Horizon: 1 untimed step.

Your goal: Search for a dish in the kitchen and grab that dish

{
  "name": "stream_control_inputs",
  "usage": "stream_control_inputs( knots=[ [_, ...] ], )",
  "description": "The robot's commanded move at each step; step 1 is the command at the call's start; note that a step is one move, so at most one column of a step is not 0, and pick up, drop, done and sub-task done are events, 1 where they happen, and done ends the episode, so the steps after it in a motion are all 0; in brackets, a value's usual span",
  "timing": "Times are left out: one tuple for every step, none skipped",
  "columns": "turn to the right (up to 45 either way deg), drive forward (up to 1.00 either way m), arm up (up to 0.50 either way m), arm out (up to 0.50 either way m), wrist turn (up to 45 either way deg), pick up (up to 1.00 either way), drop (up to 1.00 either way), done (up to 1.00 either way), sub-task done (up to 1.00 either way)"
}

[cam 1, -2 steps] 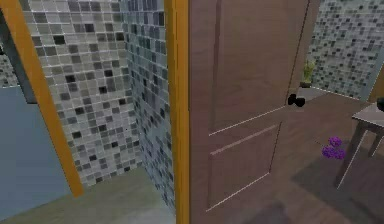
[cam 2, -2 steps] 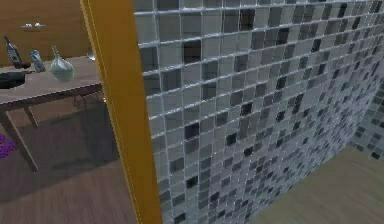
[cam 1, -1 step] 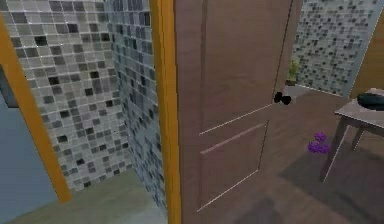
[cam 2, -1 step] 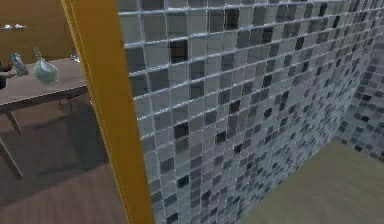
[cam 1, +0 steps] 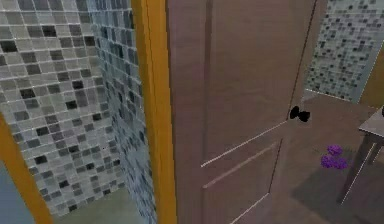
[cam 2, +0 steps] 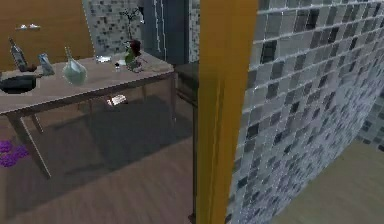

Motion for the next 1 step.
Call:
stream_control_inputs(
  knots=[
    [45.0,0.0,0.0,0.0,0.0,0.0,0.0,0.0,0.0]
  ],
)
